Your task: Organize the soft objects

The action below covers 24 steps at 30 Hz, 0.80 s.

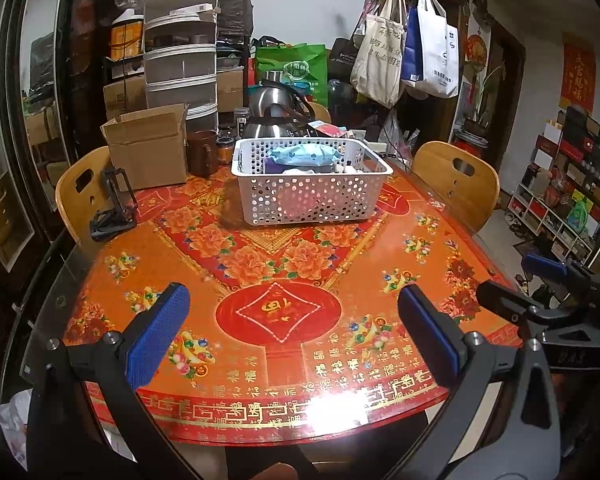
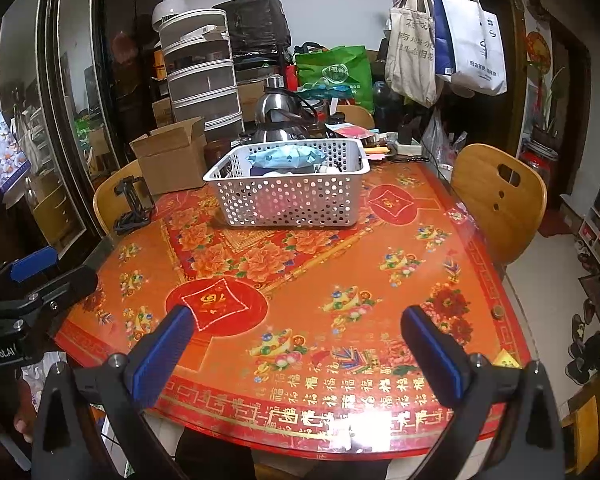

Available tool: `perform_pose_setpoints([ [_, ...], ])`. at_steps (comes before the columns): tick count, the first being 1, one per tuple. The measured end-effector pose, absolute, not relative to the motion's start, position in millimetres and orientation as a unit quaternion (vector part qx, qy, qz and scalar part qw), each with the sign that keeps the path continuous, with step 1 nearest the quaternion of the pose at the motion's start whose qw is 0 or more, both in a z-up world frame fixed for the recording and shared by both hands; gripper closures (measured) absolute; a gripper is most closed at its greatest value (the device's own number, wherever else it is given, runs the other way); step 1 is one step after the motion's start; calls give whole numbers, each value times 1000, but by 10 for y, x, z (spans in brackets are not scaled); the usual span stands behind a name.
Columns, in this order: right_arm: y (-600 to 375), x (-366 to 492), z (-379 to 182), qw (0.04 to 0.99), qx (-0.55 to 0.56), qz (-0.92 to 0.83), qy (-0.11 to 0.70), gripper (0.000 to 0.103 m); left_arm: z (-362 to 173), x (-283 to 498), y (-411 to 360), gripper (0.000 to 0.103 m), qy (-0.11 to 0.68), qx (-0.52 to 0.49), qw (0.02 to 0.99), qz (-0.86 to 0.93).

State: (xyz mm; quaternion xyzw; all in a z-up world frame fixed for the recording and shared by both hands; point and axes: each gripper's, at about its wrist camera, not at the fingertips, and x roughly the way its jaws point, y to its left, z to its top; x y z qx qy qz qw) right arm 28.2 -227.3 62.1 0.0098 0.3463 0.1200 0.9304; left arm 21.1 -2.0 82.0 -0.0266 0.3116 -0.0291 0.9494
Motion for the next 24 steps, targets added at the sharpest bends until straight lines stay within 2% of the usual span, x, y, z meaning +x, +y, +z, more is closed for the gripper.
perform_pose_setpoints([
  [24, -2284, 300, 606, 929, 9, 120, 350, 0, 767, 213, -18, 0, 315, -27, 948, -30],
])
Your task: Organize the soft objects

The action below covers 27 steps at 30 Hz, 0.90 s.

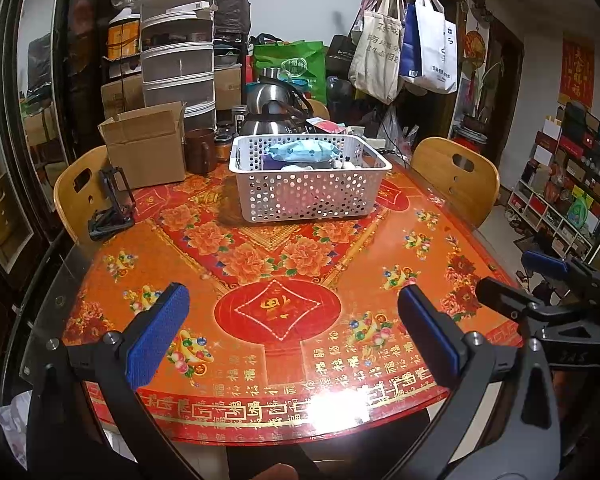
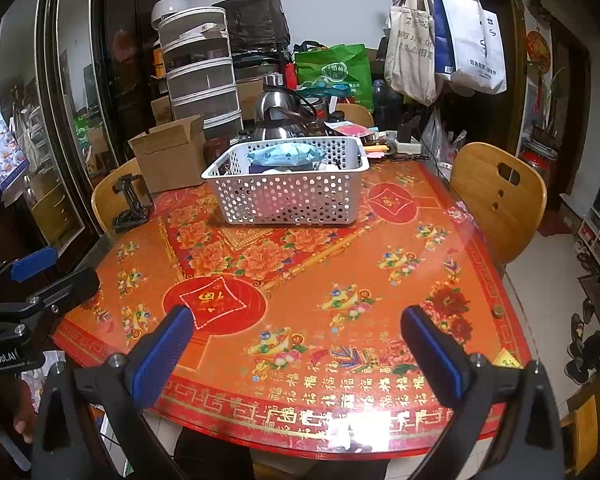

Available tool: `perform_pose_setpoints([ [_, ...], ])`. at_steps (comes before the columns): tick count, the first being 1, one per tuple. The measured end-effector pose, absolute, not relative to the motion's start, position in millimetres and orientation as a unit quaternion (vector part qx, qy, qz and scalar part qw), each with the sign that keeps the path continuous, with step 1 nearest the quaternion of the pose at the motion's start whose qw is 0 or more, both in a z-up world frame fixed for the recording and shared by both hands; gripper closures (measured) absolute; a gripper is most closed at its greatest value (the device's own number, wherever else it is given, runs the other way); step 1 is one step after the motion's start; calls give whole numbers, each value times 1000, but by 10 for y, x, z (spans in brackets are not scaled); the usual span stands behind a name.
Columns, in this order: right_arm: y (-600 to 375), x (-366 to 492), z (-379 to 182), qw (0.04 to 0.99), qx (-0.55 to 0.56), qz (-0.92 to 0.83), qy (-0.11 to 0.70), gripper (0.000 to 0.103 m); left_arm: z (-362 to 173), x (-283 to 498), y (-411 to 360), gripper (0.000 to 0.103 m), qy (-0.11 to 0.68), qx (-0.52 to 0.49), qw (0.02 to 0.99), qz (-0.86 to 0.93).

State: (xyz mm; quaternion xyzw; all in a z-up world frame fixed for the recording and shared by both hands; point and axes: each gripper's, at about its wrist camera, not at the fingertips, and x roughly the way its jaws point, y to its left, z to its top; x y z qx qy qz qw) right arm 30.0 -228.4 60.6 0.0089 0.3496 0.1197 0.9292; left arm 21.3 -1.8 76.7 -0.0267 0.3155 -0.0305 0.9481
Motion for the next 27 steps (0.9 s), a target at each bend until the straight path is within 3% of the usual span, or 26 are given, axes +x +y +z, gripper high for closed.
perform_pose_setpoints([
  [27, -2256, 308, 523, 927, 4, 122, 354, 0, 722, 234, -9, 0, 308, -18, 951, -35],
])
